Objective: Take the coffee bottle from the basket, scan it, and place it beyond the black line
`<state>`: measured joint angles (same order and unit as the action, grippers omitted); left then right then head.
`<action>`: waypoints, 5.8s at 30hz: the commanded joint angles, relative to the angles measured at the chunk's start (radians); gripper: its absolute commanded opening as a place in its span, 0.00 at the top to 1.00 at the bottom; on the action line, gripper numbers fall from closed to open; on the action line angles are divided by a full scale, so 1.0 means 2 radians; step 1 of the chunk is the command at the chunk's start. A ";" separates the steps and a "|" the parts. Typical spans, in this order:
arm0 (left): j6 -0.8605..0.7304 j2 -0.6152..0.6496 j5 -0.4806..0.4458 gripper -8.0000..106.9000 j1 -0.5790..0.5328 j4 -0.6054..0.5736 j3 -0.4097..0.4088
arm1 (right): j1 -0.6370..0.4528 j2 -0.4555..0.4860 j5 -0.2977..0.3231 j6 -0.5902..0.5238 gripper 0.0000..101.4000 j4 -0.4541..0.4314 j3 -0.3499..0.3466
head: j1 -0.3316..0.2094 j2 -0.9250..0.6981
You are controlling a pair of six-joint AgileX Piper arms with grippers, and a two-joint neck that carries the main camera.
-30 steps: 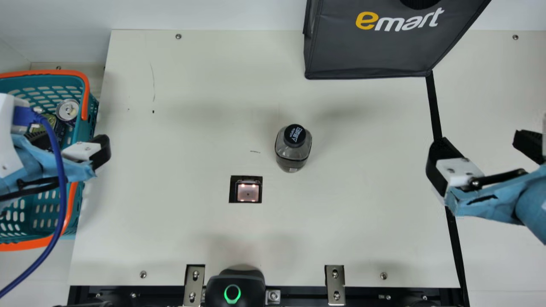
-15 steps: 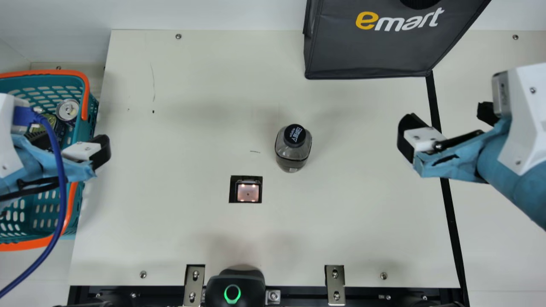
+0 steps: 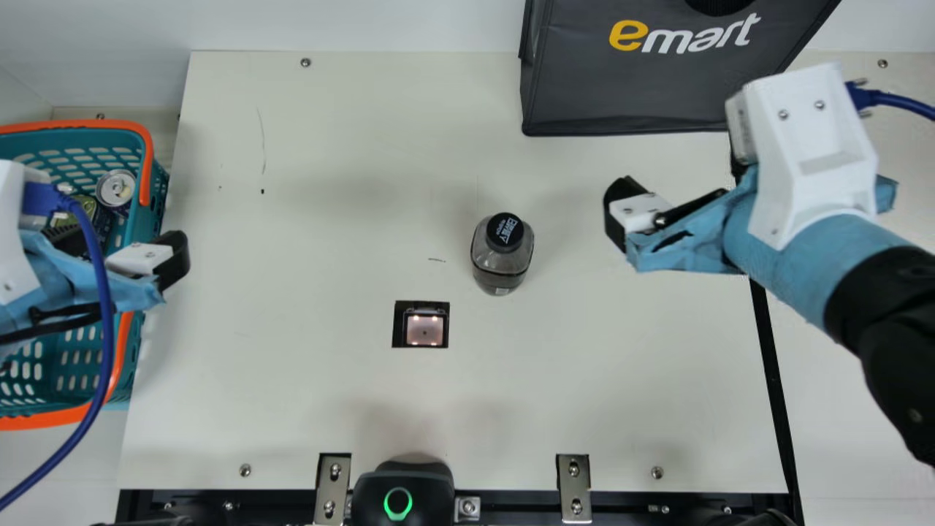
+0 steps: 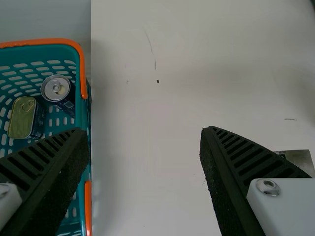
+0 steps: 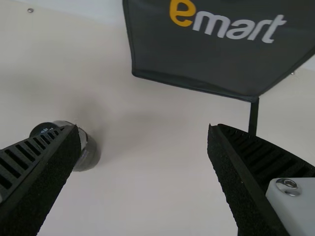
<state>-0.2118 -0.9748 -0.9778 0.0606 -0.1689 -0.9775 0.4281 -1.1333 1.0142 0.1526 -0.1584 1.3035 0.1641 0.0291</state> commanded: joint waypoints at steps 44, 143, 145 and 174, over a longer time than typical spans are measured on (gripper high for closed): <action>0.000 0.000 0.000 0.15 0.000 0.000 0.000 | 0.180 -0.115 -0.025 0.104 0.10 -0.051 -0.002 | -0.013 -0.001; 0.000 0.000 0.000 0.15 0.000 0.000 0.000 | 0.098 -0.124 -0.034 0.058 1.00 -0.035 -0.002 | -0.013 0.174; 0.000 0.000 0.000 0.15 0.000 0.000 0.000 | 0.091 -0.120 -0.033 0.057 1.00 -0.034 -0.005 | -0.013 0.174; 0.000 0.000 0.000 0.15 0.000 0.000 0.000 | -0.038 -0.076 -0.032 0.023 1.00 -0.012 -0.033 | -0.013 0.174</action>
<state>-0.2118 -0.9748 -0.9778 0.0606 -0.1689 -0.9775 0.3609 -1.2855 0.9537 0.1994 -0.1846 1.2391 0.1641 0.3743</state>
